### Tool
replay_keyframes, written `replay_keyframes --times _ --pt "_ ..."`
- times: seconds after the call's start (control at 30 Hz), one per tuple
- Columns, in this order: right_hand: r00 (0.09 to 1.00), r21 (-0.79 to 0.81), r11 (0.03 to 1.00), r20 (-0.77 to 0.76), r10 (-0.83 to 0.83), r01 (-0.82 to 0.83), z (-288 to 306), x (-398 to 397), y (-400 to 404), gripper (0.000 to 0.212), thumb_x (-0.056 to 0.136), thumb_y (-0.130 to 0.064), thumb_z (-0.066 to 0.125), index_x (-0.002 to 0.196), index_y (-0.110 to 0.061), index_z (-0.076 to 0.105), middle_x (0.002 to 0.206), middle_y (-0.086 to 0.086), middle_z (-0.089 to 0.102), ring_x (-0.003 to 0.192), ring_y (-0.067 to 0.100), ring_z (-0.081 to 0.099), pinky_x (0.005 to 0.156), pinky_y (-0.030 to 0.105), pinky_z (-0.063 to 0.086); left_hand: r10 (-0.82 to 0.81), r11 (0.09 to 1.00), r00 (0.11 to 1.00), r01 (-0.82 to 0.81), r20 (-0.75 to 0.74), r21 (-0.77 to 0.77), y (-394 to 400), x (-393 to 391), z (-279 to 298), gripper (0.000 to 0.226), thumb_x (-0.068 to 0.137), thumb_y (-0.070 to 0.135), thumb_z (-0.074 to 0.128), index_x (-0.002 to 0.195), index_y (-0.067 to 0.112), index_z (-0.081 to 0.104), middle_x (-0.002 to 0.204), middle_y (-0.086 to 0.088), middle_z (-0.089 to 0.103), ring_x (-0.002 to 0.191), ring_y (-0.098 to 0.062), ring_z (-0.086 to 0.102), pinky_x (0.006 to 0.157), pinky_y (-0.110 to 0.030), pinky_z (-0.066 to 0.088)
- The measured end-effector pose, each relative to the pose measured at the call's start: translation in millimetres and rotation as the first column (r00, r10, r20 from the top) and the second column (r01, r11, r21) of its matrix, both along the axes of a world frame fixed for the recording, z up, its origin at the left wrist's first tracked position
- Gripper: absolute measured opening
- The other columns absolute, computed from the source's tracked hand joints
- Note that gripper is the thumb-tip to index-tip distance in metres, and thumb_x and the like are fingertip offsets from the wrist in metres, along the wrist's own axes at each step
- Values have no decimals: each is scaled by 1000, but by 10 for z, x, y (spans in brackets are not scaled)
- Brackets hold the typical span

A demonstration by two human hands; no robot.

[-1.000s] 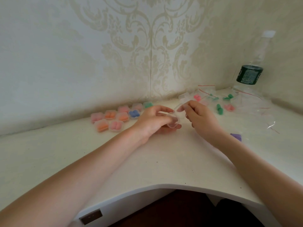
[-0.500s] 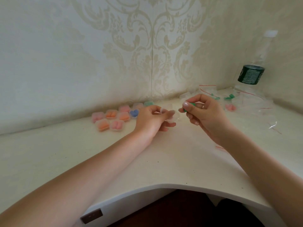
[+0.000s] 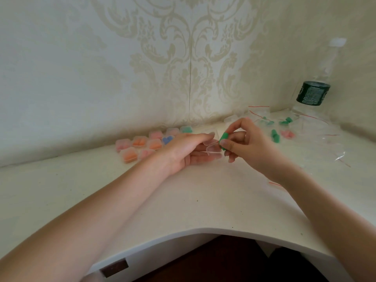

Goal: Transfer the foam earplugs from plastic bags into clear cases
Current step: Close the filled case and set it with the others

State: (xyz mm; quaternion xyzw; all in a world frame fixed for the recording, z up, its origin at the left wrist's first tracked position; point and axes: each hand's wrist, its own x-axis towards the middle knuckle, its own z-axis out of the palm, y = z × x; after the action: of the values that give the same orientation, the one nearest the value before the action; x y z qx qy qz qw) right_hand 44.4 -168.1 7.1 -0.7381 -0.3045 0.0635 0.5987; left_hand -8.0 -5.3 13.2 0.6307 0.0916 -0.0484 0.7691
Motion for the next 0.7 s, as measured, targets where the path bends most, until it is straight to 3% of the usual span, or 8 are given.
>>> replay_keyframes --times 0.13,0.23,0.33,0.47,0.6,0.7 --pt "999 -43 999 45 9 -7 25 -53 -4 12 78 -6 73 83 -5 62 67 0 71 57 13 61 54 24 51 21 999 999 -19 -33 44 -13 13 -7 26 96 28 54 85 7 63 73 -9 72 66 -18 72 52 -20 54" --pt "989 -172 985 145 5 21 11 -112 15 11 76 -10 77 82 -8 69 62 -8 70 52 3 59 52 18 49 -18 990 998 26 -64 137 -33 45 -36 42 100 37 41 102 1 64 83 -18 71 73 -25 71 59 -24 58" --pt "982 -211 975 185 -36 76 3 -114 26 7 76 -13 78 80 -13 73 55 -12 65 50 -1 56 51 16 48 -79 989 993 89 -88 120 6 59 -31 43 99 39 43 101 1 63 84 -18 71 77 -26 71 64 -25 59" --pt "965 -277 951 257 -62 135 -23 -74 13 10 73 -20 81 78 -27 75 65 -4 68 55 5 56 57 22 50 -223 973 970 227 -91 31 97 37 -1 23 96 18 52 98 -1 65 85 -16 71 78 -20 72 70 -21 58" --pt "956 -269 951 283 -71 150 -32 -82 25 18 74 -18 80 78 -32 71 71 -2 70 56 6 57 59 17 48 -199 979 977 202 -75 28 80 35 -13 15 95 4 51 95 -1 65 81 -15 71 73 -19 72 69 -21 58" --pt "969 -189 971 221 -106 149 0 -122 41 23 72 -13 81 82 -22 62 68 -2 71 53 7 56 55 17 48 -152 987 987 154 -52 36 53 35 -19 14 92 0 51 100 -3 63 80 -15 70 69 -18 71 63 -21 58"
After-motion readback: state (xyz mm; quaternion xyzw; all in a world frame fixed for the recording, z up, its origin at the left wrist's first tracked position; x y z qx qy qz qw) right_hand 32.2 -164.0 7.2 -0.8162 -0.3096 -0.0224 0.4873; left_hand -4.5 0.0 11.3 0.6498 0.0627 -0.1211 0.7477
